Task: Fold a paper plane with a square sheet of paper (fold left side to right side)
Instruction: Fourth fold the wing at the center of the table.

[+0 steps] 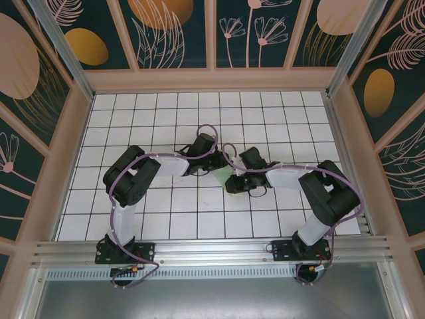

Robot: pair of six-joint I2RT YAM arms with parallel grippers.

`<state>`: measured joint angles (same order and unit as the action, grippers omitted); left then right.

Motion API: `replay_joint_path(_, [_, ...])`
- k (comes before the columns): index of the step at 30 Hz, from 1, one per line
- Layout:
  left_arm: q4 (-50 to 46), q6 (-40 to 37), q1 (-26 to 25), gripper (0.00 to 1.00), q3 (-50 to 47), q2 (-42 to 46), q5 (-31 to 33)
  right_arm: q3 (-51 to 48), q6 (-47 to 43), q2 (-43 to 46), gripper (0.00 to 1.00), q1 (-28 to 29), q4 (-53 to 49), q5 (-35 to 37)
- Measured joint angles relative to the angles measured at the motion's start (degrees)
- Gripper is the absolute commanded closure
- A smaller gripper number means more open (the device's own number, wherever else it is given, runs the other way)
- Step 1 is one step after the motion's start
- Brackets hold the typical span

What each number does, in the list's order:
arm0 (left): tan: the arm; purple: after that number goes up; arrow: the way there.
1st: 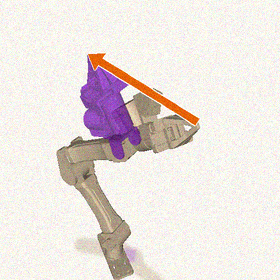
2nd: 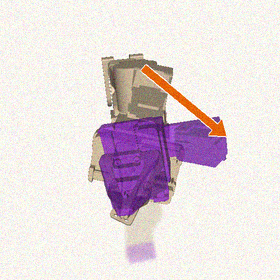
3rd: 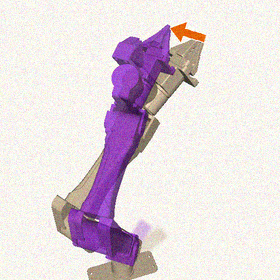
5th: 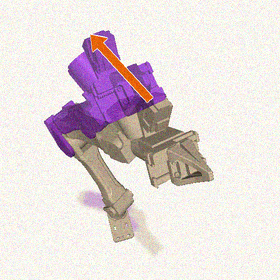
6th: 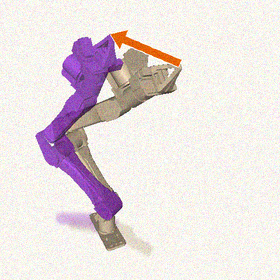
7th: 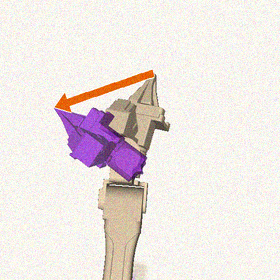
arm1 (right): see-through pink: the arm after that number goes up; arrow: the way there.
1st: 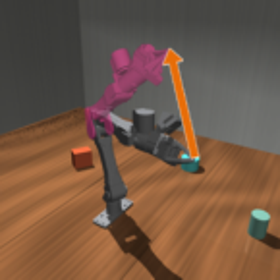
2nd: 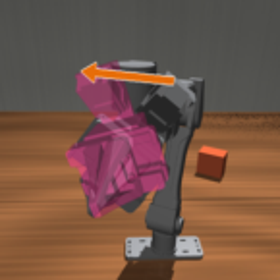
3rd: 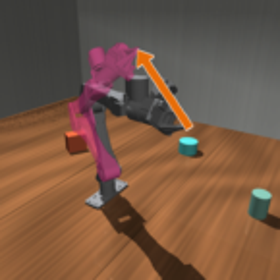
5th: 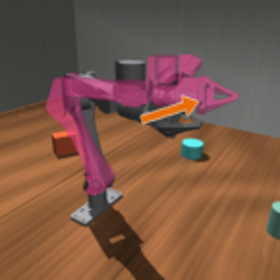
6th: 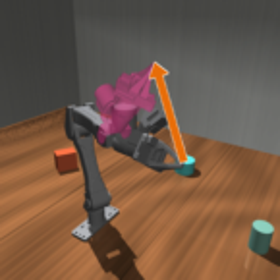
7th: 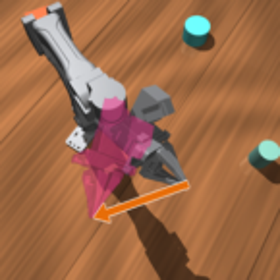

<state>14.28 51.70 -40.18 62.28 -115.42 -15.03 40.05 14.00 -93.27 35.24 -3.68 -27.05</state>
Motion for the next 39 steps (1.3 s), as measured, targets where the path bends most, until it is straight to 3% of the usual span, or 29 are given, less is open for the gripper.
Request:
replay_joint_path(7, [0.44, 0.24, 0.00, 0.64, 0.02, -0.15, 0.11, -1.25, 1.92, 8.07, 0.70, -1.18, -2.95, -0.04])
replay_joint_path(15, [0.90, 0.48, 0.00, 0.64, -0.15, -0.17, 0.26, -4.17, 13.14, 19.02, 0.77, -3.30, 2.34, -1.11])
replay_joint_path(24, [1.07, 0.48, 0.00, 0.64, -0.24, -0.15, 0.35, -7.52, 29.70, 14.45, 0.79, 0.46, 10.78, 0.37])
replay_joint_path(39, [1.07, 0.48, 0.00, 0.65, -0.24, -0.15, 0.42, -4.13, 31.30, 4.13, 0.79, 0.31, 14.03, 4.98])
